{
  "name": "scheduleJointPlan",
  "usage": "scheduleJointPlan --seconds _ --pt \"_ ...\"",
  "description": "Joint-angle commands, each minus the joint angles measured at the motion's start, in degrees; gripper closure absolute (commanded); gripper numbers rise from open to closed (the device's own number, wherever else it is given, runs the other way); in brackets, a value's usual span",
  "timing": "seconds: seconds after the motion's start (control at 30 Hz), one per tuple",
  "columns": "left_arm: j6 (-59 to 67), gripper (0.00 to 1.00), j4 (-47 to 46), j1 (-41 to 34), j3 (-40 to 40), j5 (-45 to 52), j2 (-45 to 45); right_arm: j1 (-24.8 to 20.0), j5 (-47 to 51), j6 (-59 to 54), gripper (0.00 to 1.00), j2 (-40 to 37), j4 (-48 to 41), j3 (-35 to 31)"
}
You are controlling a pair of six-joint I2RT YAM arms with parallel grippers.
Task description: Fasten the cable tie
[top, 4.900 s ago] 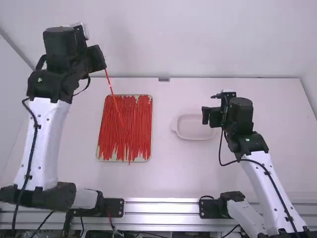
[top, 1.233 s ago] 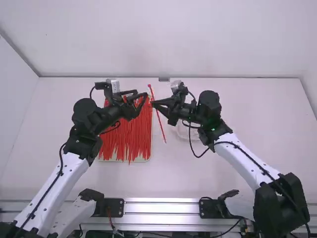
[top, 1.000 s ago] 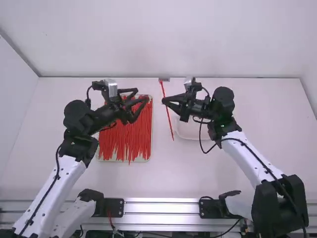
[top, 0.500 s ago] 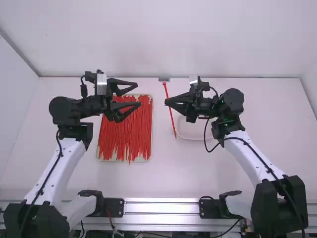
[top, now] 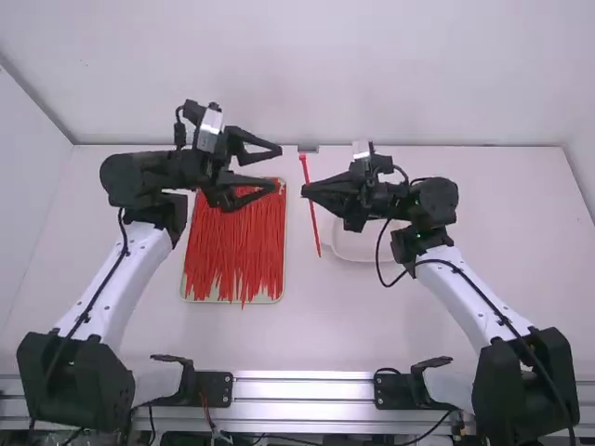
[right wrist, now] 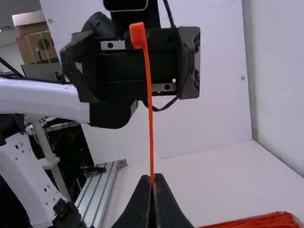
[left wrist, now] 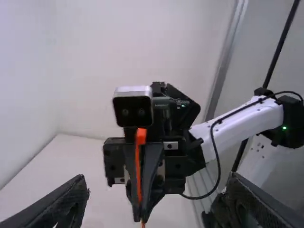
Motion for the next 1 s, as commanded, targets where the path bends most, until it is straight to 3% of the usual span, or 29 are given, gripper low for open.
scheduleJointPlan --seconds 0.0,0.2,0.53,0.97 --pt "-0.6 0.25 0.4 -1.8 3.0 1.1 0.4 0.2 1.8 2.2 1.00 -0.1 0.3 1.6" --pt "0.1 0.27 -0.8 -2.7 5.1 0.9 1.7 2.1 1.9 2.2 1.00 -0.1 1.7 1.6" --pt "7.6 0.32 -11.0 -3.7 5.5 -0.2 2.4 2.3 3.0 4.1 1.00 -0.1 3.6 1.6" --pt "7.6 0.57 -10.6 -5.7 5.5 -2.4 2.4 3.8 3.3 4.3 1.00 -0.1 4.6 1.6"
